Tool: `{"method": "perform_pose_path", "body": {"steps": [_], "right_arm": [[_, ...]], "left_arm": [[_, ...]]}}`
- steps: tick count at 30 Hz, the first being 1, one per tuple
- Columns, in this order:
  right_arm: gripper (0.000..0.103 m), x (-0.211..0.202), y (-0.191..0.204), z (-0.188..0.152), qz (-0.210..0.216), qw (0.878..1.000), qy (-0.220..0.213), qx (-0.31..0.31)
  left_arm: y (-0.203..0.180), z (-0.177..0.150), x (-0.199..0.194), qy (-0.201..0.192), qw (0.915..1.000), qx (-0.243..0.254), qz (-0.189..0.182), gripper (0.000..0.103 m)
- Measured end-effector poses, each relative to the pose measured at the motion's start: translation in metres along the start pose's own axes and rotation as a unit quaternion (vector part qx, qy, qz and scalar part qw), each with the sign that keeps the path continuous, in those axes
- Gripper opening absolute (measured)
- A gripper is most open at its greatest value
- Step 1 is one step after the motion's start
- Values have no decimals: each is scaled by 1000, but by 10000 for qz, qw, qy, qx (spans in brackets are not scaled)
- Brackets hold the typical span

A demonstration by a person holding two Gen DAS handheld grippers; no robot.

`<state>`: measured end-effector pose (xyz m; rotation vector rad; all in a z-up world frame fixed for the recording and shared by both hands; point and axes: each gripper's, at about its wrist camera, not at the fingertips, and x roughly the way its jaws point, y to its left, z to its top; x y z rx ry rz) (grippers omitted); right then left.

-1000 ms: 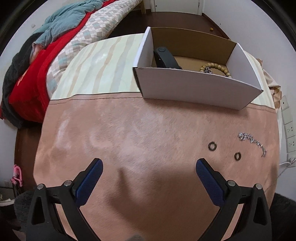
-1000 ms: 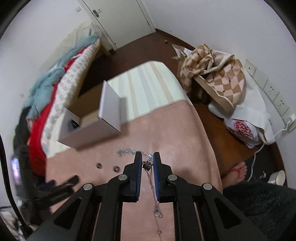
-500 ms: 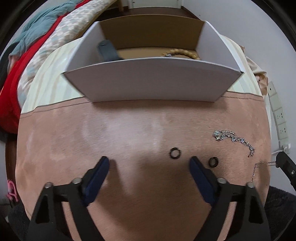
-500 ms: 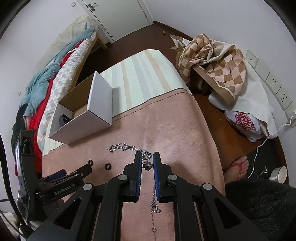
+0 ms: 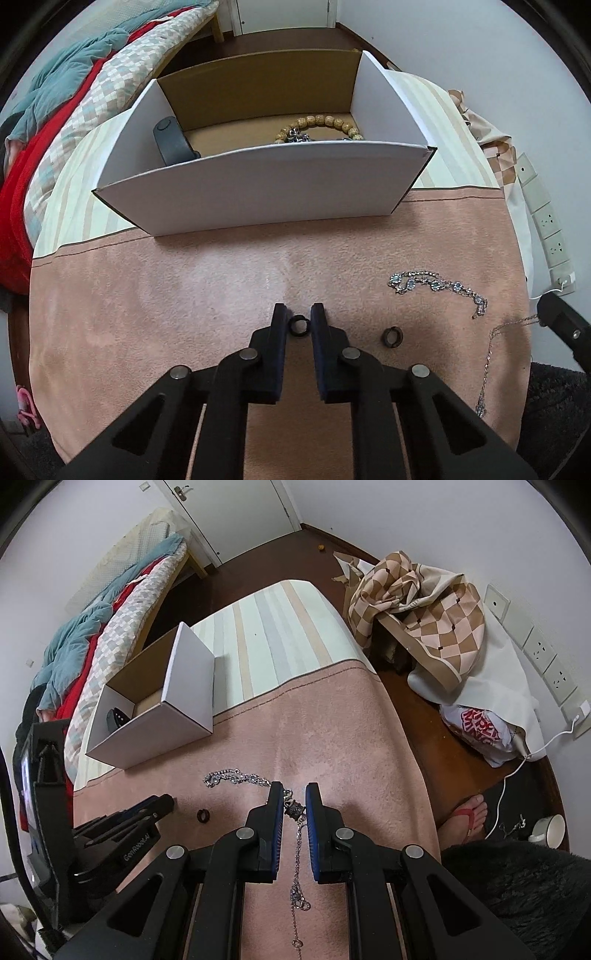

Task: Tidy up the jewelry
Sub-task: 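Carry the necklace and black ring toward the white box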

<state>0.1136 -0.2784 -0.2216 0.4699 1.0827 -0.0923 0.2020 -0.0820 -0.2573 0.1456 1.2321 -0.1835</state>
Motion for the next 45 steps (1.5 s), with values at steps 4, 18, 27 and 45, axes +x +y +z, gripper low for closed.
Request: {"method": "perform_pose_path", "body": {"steps": [4,18,27,45], "right_arm": [[12,-10,5,4,97,9999,-59,-29],[12,-93,69,54,1067,9920,-494,-453],[12,-121,146,130,1283,9795,-914,-1255],[12,50,183,181,1015,9865,512,-1177]], "left_arm": [[1,-3,-13,-75,9999,-32,-63,10],[36,22,-111,-643,9954,-376,-605,10],[71,86,-151,-1015,9908,-550,-708,10],[105,165,-43,265,9888,-911,-1155,11]]}}
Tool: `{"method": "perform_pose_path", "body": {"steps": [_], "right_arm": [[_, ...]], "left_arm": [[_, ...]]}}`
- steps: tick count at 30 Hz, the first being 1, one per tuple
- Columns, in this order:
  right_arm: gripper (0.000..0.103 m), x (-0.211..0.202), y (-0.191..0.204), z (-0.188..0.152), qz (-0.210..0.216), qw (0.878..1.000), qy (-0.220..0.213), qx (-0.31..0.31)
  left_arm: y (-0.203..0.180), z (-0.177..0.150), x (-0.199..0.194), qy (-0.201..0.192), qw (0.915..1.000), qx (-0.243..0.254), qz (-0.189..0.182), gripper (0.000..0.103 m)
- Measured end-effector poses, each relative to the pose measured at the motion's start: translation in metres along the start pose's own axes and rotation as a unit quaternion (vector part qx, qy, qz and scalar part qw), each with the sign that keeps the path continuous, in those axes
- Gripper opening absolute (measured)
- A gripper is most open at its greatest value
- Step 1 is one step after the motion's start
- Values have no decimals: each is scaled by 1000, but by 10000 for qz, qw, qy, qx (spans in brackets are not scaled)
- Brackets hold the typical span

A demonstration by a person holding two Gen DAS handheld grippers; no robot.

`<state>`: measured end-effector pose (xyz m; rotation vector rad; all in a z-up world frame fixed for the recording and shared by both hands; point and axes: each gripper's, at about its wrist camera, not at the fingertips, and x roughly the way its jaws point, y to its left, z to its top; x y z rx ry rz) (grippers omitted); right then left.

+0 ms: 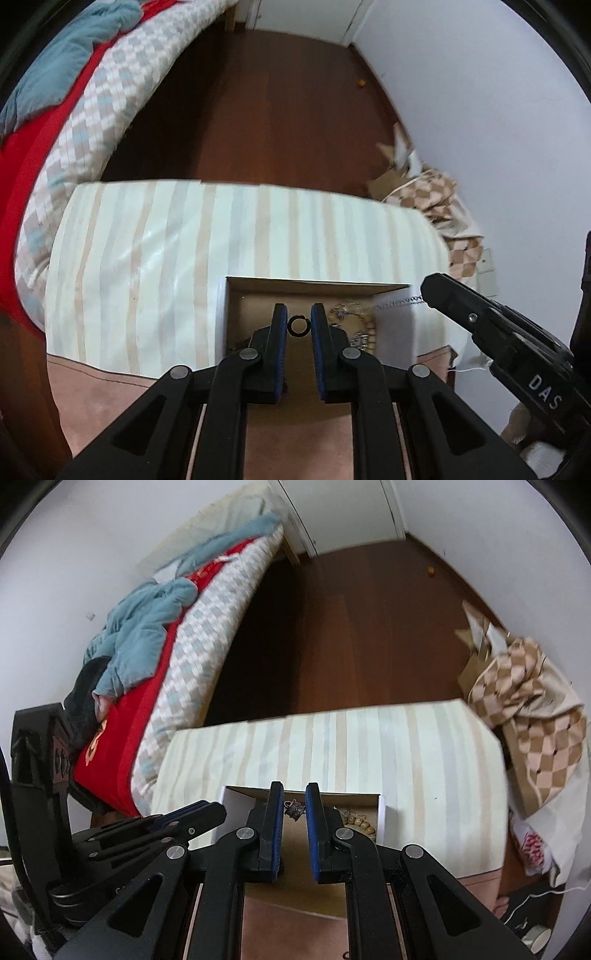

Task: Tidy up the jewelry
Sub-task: 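Carry the necklace and black ring toward the white box, then open both tools above the box to drop the necklace and ring inside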

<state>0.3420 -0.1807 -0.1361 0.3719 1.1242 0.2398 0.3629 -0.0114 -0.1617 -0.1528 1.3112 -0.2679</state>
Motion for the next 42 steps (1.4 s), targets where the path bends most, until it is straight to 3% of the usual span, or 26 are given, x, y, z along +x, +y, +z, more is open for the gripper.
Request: {"method": "perform_pose_path", "body": {"steps": [4,6,8,10,13,17,21,24,25,26,31,35,42], "right_arm": [[13,25,-12,3,223,9988,380,230],[13,35,-17,3,377,9968,592,391],[14,43,-21,4,537,9935,826,578],[18,46,-23,4,648,9914,900,691],[39,43,-26,4,852,9892,870,816],[43,31,-30,4,839,9896,781,865],[51,7,-35,-4,445,9956,538,631],[62,-5,-33,-16,-114,9987,364,345],[71,-7,-32,-20,-307,9986,345,260],[81,-9,-31,-25,-529,9980,315,161],[100,-15,-14,-57,-1630,9854,156,-461],[102,-19,-6,-78,-1979,9781,102,-643],[102,-48,8,-100,-1987,9781,-117,-605]], "left_arm": [[7,7,11,201,9996,-186,-14,12],[10,10,7,147,9996,-227,46,25],[13,9,2,47,9995,-265,138,69],[16,9,-4,-72,9994,-303,150,71],[22,8,-12,-143,9989,-332,282,72],[27,4,-23,-301,9973,-295,595,97],[28,-12,-36,-646,9921,-177,1057,101],[24,-26,-39,-840,9876,-61,1322,102],[23,-32,-40,-903,9857,-14,1420,102],[21,-39,-41,-968,9835,40,1528,102],[14,-63,-39,-1044,9781,210,1787,103],[12,-79,-40,-1005,9789,188,1767,103],[7,-104,-69,-1238,9743,111,1876,102]]}}
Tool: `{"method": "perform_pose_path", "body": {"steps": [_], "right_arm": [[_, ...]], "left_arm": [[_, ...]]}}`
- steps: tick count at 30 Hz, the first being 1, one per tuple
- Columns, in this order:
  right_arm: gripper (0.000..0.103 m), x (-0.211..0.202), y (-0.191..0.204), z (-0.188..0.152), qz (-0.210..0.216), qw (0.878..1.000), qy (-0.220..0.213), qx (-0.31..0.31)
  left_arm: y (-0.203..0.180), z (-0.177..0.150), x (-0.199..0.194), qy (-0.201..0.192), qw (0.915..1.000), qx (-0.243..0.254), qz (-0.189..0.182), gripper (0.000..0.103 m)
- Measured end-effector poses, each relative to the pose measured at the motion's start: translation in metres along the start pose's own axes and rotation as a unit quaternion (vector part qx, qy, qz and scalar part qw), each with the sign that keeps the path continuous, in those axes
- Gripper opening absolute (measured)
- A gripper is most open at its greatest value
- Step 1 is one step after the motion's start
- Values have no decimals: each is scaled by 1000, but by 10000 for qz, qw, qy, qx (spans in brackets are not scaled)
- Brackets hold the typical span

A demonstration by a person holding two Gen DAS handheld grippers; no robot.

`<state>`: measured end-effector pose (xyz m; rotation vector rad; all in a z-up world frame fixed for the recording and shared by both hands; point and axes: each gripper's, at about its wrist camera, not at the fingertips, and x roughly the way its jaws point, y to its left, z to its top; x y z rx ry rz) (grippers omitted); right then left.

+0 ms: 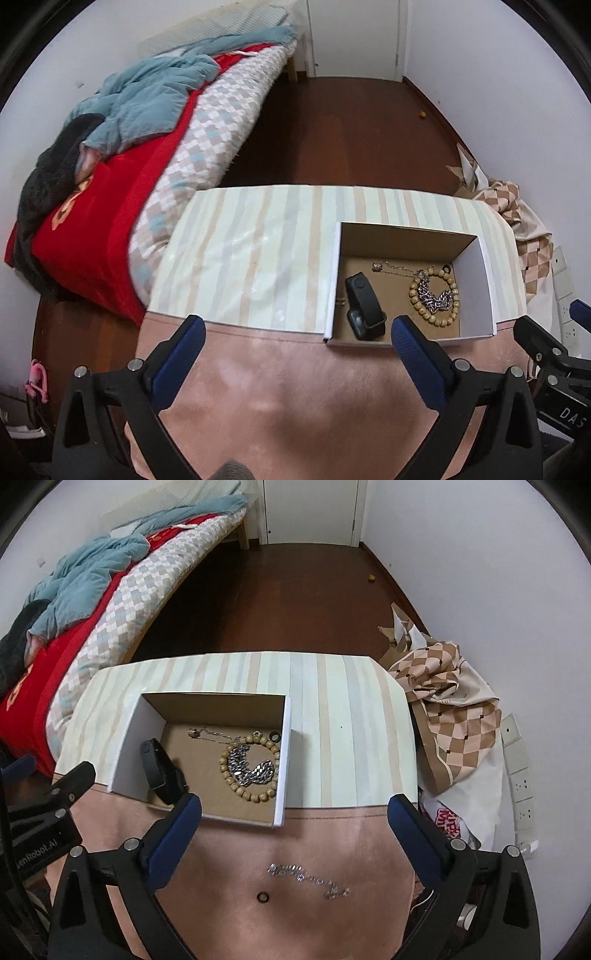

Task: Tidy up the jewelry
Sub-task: 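Open both tools above the box to drop the necklace and ring inside, then withdraw both tools from the box back over the table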

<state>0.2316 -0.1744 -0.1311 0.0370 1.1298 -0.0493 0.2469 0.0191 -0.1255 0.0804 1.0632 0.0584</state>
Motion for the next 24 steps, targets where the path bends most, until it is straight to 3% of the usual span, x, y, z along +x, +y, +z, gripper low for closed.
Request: {"method": "perform_pose_path", "body": {"steps": [9,24], "right_arm": [[102,-59,2,-21,-55,9989,-465,47],[102,-170,-8,-55,-161,9912,-1311,109]], "left_arm": [[8,-15,-65,-611,9981,-19,47,103],[9,-42,-141,-1045,9941,-101,-278,102]]}}
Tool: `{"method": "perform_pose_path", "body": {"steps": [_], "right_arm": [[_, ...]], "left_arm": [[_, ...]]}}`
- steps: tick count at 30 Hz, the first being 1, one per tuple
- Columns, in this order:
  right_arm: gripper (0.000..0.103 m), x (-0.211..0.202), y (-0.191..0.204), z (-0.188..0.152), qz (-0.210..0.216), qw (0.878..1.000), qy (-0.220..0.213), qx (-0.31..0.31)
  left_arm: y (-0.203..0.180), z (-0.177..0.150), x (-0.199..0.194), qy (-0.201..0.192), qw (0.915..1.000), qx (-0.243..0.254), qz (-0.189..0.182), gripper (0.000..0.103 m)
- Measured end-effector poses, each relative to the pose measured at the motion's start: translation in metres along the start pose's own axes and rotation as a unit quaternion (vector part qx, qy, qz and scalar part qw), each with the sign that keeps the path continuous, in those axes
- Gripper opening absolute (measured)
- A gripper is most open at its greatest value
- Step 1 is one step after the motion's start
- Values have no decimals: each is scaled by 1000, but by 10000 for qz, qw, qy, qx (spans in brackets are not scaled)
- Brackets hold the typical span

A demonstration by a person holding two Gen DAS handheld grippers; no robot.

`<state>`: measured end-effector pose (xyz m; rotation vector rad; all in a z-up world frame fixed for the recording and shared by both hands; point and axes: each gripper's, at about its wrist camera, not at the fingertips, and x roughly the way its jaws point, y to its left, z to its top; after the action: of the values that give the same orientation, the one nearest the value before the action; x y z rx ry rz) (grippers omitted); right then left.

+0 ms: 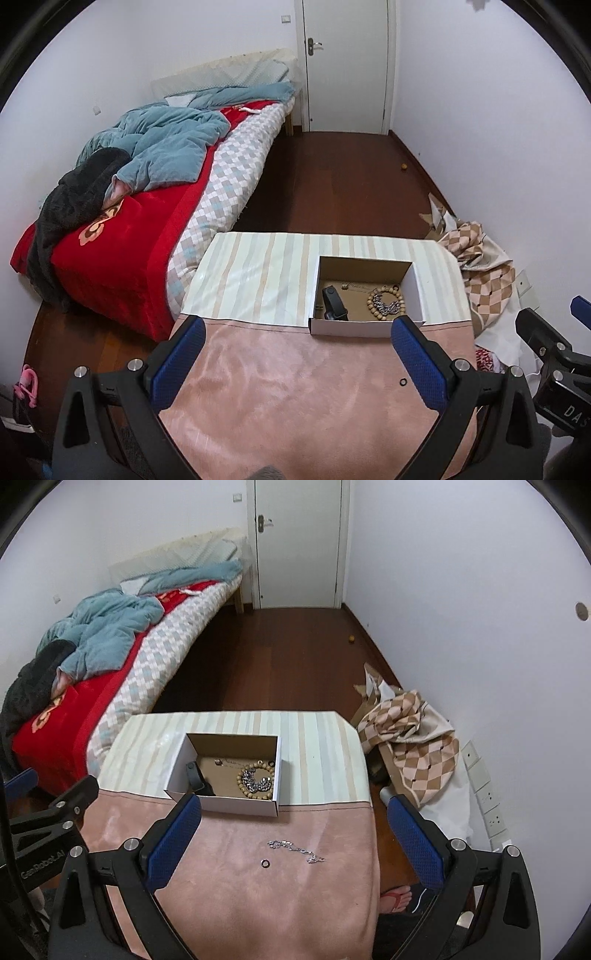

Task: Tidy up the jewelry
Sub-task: 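Withdraw both tools from the box back over the table, then grasp the silver chain bracelet with the right tool while the left tool grasps the other black ring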

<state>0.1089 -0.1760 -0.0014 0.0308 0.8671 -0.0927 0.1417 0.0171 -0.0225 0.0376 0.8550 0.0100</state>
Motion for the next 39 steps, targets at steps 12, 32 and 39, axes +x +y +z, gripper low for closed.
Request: {"method": "perform_pose_path", "body": {"steps": [12,32,39], "right_arm": [[102,26,-29,-27,202,9985,432,266],[61,217,-62,-136,570,9861,1450,578],[9,223,-42,-137,240,9921,1227,43]], "left_arm": [[-11,-28,33,244,9992,-37,315,103],[-48,-107,178,1831,9799,397,688,102],[-59,-107,185,1873,9795,477,561,102]]}}
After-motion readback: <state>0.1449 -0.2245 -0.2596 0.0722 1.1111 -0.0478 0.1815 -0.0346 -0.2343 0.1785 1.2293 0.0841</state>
